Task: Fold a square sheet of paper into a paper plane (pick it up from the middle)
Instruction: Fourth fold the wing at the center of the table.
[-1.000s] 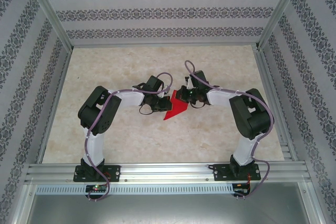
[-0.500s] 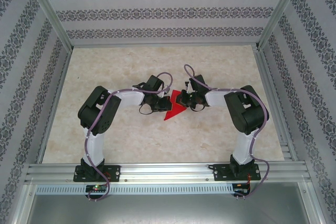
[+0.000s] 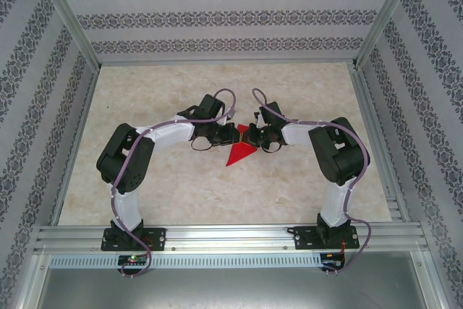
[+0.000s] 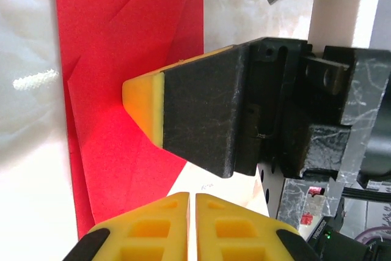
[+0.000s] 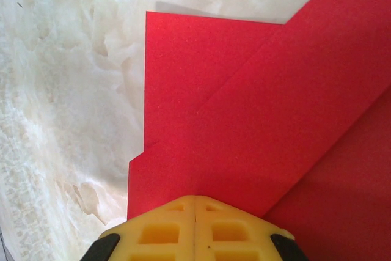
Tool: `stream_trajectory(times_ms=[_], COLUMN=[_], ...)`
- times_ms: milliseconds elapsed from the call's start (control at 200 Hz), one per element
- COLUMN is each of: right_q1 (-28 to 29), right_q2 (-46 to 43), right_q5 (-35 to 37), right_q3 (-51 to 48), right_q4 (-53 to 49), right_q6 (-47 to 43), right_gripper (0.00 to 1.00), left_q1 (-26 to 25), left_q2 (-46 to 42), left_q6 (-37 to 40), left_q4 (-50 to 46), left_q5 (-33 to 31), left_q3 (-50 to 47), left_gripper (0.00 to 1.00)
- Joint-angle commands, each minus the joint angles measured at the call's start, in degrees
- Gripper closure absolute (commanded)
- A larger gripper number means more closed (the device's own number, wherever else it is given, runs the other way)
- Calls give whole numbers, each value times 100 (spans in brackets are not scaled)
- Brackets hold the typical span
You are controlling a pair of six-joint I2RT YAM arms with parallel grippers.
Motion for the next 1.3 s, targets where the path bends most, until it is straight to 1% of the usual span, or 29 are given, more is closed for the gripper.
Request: stream_trajectory(times_ms=[0, 195, 400, 599, 759, 889, 1064, 1299], right_q1=[5, -1, 2, -1, -10, -10, -37, -63], right_q2=[345, 385, 450, 492, 520, 553, 564, 573], right_q5=[518, 562, 567, 611, 630, 629, 655, 670], right_q3=[-56, -29, -34, 18, 32, 37, 27, 5], right_q4=[-502, -542, -565, -657, -701, -728, -797, -833], right_q6=[-61, -15, -6, -6, -15, -28, -64, -85], right_gripper=[98, 98, 98, 98, 98, 98, 98, 98], left_q1=[-68, -109, -150, -209, -274, -274, -266, -210], left_q2=[97, 182, 345, 252, 269, 281, 288, 302], left_q6=[-73, -40, -35, -23, -24, 10, 69, 100], left_q4=[-21, -1, 32, -66, -170, -288, -388, -391], left_q5=[189, 329, 415, 456, 278, -43, -283, -327], left_q3=[-164, -443, -420, -401, -449, -475, -523, -611], left_gripper=[89, 89, 89, 88, 87, 88, 88, 88])
